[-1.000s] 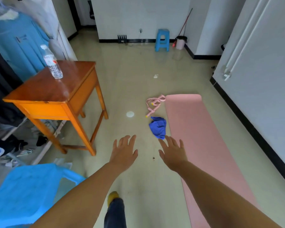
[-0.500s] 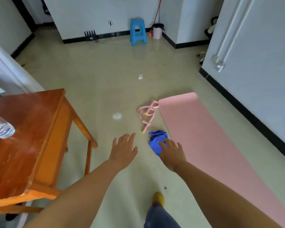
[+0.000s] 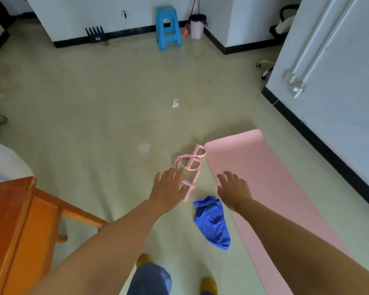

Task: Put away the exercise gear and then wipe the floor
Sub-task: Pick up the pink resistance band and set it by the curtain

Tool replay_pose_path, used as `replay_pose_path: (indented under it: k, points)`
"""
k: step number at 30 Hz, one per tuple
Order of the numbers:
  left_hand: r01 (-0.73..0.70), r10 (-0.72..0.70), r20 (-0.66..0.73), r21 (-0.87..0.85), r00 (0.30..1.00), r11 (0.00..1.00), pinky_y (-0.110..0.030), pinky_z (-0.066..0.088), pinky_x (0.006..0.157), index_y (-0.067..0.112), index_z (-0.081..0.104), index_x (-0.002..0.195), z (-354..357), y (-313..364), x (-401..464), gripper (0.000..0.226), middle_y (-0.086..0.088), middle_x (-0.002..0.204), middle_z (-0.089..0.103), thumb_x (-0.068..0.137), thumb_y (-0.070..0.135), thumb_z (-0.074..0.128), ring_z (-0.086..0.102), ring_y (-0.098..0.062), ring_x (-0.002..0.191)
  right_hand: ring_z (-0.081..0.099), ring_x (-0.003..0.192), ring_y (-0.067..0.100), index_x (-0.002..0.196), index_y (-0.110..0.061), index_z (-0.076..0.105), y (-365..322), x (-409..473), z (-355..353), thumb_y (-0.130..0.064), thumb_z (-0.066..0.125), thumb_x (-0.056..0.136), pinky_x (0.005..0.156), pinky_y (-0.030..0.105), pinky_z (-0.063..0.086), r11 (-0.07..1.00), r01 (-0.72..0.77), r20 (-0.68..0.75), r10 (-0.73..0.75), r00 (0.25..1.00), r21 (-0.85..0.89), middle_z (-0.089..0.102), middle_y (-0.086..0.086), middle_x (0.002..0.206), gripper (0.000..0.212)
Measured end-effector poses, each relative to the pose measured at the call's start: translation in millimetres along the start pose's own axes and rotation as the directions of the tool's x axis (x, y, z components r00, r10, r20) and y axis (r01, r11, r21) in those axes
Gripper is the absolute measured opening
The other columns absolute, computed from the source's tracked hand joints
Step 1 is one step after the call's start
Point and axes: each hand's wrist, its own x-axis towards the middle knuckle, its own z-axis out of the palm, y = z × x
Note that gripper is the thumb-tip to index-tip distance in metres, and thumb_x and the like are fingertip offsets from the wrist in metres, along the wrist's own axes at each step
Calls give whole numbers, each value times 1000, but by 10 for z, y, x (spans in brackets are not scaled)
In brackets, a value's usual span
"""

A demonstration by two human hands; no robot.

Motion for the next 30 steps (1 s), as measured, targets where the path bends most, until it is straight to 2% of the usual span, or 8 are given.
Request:
replay_pose_path:
  k: [2, 4, 9, 13, 15, 18, 24, 30]
  points:
    - [-22, 22, 7, 10, 1000, 1000, -39, 20, 111, 19, 22, 147, -27, -276, 443, 57, -5, 144, 36, 95, 40, 34, 35, -23, 132, 32, 135, 25, 142, -19, 31, -97, 402, -12, -28, 36, 98, 106, 40, 33, 999, -29, 18, 29, 999, 19, 27, 6, 151, 45]
    - [-69, 68, 32, 16, 997, 997, -39, 22, 111, 19, 21, 147, -56, -579, 918, 58, -4, 143, 36, 95, 37, 37, 36, -23, 131, 33, 134, 25, 143, -19, 31, -199, 866, -2, -27, 37, 98, 103, 40, 35, 994, -90, 36, 88, 995, 56, 27, 6, 151, 46]
    - [-224, 225, 117, -21, 967, 974, -43, 37, 99, 11, 37, 142, -128, -1378, 1962, 72, -11, 128, 52, 80, 45, 21, 50, -31, 117, 37, 129, 26, 143, -20, 30, -611, 1833, 106, -23, 40, 96, 96, 39, 40, 916, -347, 173, 315, 933, 203, 29, 6, 148, 47]
    - [-382, 368, 185, 48, 911, 923, -44, 44, 92, 7, 44, 137, -254, -1929, 2792, 58, -16, 118, 58, 84, 32, 47, 57, -36, 106, 37, 128, 26, 143, -21, 29, -885, 2361, 113, -20, 38, 97, 93, 39, 42, 813, -511, 290, 436, 852, 279, 29, 5, 146, 47]
    - [-416, 390, 236, 71, 890, 906, -43, 41, 95, 8, 40, 139, -306, -2004, 3221, 55, -17, 124, 53, 89, 26, 53, 54, -35, 111, 39, 126, 26, 142, -21, 30, -919, 2552, 127, -20, 38, 97, 90, 38, 44, 749, -578, 328, 485, 811, 323, 30, 5, 145, 46]
    - [-503, 455, 329, 74, 827, 861, -38, 34, 100, 14, 26, 146, -238, -1849, 3815, 59, -11, 133, 44, 93, 27, 48, 46, -31, 120, 38, 126, 26, 142, -23, 30, -803, 2829, 247, -19, 38, 96, 87, 38, 44, 637, -669, 383, 550, 742, 382, 31, 5, 144, 47]
    - [-662, 586, 455, 10, 671, 750, -34, 36, 98, 20, 19, 148, 487, -1564, 4840, 58, -7, 136, 42, 95, 26, 43, 44, -24, 121, 53, 113, 30, 145, -25, 24, -449, 3527, 919, -18, 35, 97, 72, 35, 43, 488, -791, 561, 561, 608, 370, 36, 9, 140, 50]
    - [-649, 493, 621, 32, 609, 761, -35, 37, 100, 18, 14, 149, 1877, -1791, 5821, 59, -9, 143, 36, 97, 24, 40, 39, -25, 127, 55, 110, 30, 148, -29, 14, -307, 4295, 2064, -26, 38, 98, 68, 35, 43, 443, -838, 665, 525, 531, 319, 37, 9, 138, 55]
